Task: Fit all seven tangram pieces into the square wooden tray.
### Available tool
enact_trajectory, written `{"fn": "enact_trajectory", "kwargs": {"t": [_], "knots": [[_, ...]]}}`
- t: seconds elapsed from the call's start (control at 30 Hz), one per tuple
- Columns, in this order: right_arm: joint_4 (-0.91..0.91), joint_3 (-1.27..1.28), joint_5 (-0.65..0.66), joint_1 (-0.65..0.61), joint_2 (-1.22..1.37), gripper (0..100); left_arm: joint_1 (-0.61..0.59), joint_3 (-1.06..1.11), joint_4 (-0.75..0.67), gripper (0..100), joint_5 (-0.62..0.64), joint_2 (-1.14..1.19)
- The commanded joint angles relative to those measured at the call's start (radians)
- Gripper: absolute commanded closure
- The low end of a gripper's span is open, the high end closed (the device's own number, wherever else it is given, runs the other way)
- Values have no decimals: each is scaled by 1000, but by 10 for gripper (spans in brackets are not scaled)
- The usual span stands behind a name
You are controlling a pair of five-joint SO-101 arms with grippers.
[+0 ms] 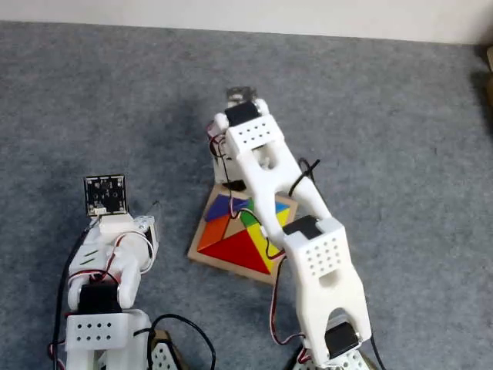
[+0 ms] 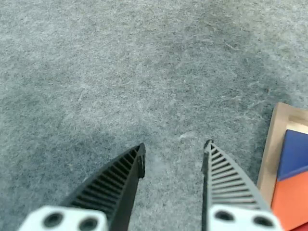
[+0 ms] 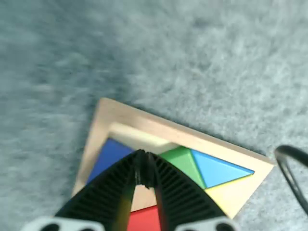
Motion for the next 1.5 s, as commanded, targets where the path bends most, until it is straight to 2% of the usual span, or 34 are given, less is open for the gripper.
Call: {"fn": "enact_trajectory", "kwargs": {"t": [0.0,0.27,0.6,0.8,1.1,1.47], "knots": [[15,-53,3,-47,-120,994,-16,-5,12,796,-5,-16],[18,67,2,-119,-136,994,-16,-5,12,796,-5,-16],[-217,320,8,-54,-136,994,-16,-5,12,796,-5,-16],[-226,329,8,-13,-145,994,-16,-5,12,796,-5,-16],[-176,328,9,-42,-225,994,-16,-5,12,796,-5,-16],[-291,354,9,-42,-282,994,-16,-5,12,796,-5,-16]]}}
